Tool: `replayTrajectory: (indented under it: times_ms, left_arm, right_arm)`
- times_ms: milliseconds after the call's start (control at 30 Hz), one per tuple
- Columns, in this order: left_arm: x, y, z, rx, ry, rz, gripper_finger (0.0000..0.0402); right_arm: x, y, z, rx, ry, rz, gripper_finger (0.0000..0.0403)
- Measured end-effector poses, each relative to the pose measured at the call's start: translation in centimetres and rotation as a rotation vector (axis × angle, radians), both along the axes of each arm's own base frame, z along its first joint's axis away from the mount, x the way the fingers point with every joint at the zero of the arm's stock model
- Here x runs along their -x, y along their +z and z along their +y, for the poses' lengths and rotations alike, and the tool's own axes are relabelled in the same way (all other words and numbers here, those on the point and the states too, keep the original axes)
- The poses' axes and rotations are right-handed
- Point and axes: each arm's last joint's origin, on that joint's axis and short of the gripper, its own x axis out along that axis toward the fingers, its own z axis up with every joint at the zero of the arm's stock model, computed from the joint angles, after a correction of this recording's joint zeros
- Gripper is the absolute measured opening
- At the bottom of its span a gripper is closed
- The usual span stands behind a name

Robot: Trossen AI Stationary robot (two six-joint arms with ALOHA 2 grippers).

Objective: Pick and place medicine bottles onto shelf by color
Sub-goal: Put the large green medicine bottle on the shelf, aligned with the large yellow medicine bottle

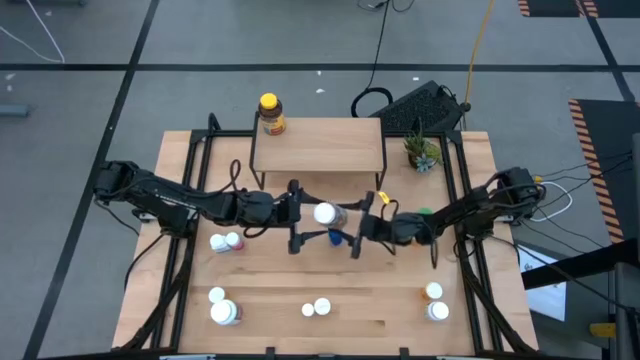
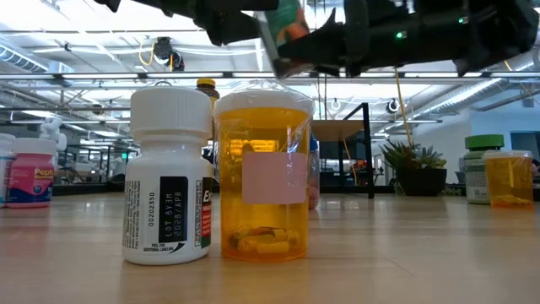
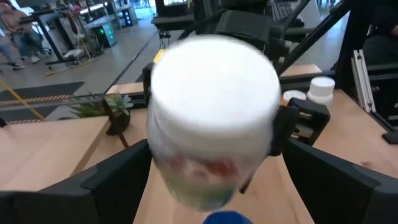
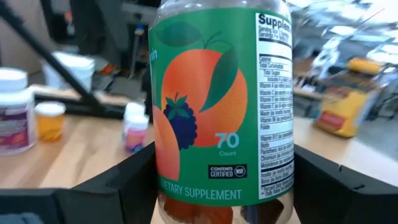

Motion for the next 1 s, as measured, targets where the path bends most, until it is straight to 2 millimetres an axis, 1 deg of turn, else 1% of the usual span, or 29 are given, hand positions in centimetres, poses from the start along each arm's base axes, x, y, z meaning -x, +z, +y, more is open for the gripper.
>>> replayTrajectory:
  times_ms: [133, 300, 500, 633, 733, 833, 1000]
  left_arm:
    - [-0.1, 0.4, 0.1, -0.001, 0.004, -0.044, 0.0363]
    - [-0.2, 0.8, 0.5, -0.053, 0.009, -0.084, 0.0363]
    - [-0.4, 1.4, 1.5, -0.059, 0.030, -0.141, 0.0363]
    - [-0.4, 1.9, 1.8, -0.056, -0.001, -0.194, 0.0363]
    - [-0.5, 1.9, 1.9, -0.051, -0.025, -0.190, 0.0362]
    - [-0.5, 1.6, 1.9, -0.044, -0.024, -0.169, 0.0349]
    - [-0.6, 1.3, 1.9, -0.039, -0.023, -0.157, 0.0302]
  right_arm:
    - [0.7, -0.2, -0.1, 0.028, -0.051, -0.028, 0.0280]
    - [0.7, -0.2, -0.4, 0.056, -0.075, -0.012, 0.0281]
    - [0.7, -0.3, -0.4, 0.075, -0.077, 0.000, 0.0283]
    - [0.7, -0.4, -0.4, 0.070, -0.076, 0.001, 0.0283]
    - [0.7, -0.4, -0.4, 0.070, -0.076, 0.001, 0.0283]
    - [0.7, -0.4, -0.4, 0.070, -0.075, 0.001, 0.0283]
    - [0.6, -0.4, -0.9, 0.035, -0.089, -0.007, 0.0284]
